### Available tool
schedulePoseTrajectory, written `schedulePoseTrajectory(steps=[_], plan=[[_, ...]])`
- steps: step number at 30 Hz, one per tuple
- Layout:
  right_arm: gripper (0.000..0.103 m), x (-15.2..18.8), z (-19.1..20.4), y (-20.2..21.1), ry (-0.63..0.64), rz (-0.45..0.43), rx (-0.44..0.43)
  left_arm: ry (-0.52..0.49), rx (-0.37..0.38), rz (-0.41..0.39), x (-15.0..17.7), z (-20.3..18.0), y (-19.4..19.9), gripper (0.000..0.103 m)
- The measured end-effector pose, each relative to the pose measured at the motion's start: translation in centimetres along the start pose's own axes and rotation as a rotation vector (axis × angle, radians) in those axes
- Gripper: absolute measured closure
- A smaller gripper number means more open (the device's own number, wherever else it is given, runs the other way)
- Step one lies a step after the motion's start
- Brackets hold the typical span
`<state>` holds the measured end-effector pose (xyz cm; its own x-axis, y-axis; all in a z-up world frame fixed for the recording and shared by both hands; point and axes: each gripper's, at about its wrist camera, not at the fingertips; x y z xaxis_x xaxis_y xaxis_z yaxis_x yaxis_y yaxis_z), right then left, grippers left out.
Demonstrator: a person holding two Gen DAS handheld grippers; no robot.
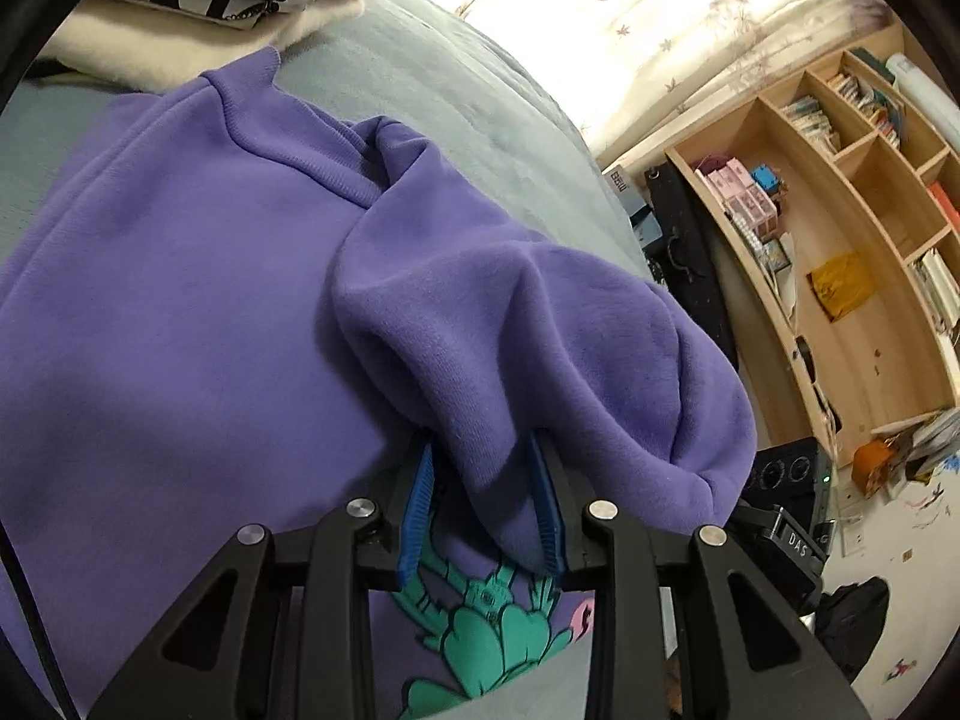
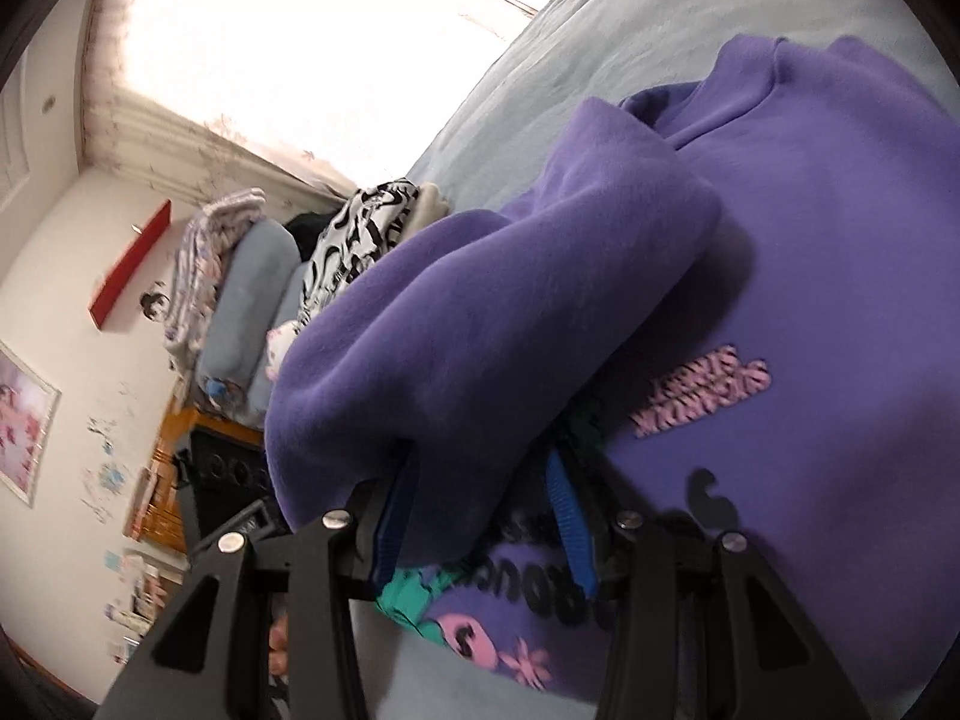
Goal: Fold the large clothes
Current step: 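Grasp the folded hoodie edge with both tools and fold it over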
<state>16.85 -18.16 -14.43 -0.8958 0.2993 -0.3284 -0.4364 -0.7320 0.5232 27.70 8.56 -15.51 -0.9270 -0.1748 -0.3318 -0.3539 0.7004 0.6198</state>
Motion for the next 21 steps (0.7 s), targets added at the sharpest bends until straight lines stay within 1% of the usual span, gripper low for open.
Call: schedulePoseTrajectory(steps=[4, 5, 6, 7, 8, 9, 10, 11, 14, 16, 18, 21], plan=[[0.059, -0.6, -0.1, -0.6, -0.030, -0.035, -0.029, 0.038, 0.055, -0.017, -0.7, 0.3, -0.6, 0.075], [0.070, -0.8, -0.1, -0.8, -0.040, -0.041, -0.039, 0.042, 0.065, -0.025, -0.8, 0.2, -0.5, 0.075], [0.096, -1.0, -0.1, -0.8, -0.047, -0.042, -0.040, 0.046, 0.074, -0.031, -1.0, 0.1, -0.6, 0.075], [0.103, -1.3, 0.1, -1.0, -0.052, -0.036, -0.010, 0.054, 0.082, -0.035, -1.2, -0.1, -0.6, 0.080], [0.103, -1.4, 0.2, -1.0, -0.060, -0.030, 0.034, 0.070, 0.072, -0.039, -1.3, -0.4, -0.6, 0.083], [0.103, -1.6, 0.5, -1.0, -0.067, -0.029, 0.061, 0.080, 0.039, -0.033, -1.5, -0.7, -0.7, 0.090], [0.103, -1.7, 0.9, -0.7, -0.069, -0.037, 0.071, 0.084, 0.009, -0.026, -1.8, -1.1, -0.8, 0.091], [0.103, -1.7, 1.4, -0.4, -0.064, -0.044, 0.077, 0.078, -0.041, -0.022, -1.9, -1.8, -0.7, 0.092], [0.103, -1.5, 3.4, 1.2, -0.033, -0.072, 0.096, 0.033, -0.116, -0.026, -1.8, -3.9, 0.0, 0.094], [0.103, -1.1, 4.8, 2.5, -0.004, -0.092, 0.091, -0.026, -0.173, -0.037, -1.5, -6.0, 0.8, 0.094], [0.103, -0.8, 5.8, 3.3, 0.021, -0.104, 0.092, -0.070, -0.205, -0.048, -1.3, -7.5, 1.2, 0.094], [0.103, -0.5, 6.7, 3.8, 0.048, -0.105, 0.100, -0.098, -0.215, -0.047, -1.5, -9.0, 1.2, 0.094]])
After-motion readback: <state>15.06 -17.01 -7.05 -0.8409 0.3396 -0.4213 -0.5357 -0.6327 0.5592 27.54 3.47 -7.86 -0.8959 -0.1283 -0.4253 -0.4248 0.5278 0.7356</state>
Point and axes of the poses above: each gripper's, at about its wrist camera, not at the fingertips, and y roughly against the way its jaws point, z to its left, x to its underside, and after that the axes turned 7 degrees about z, right-handed
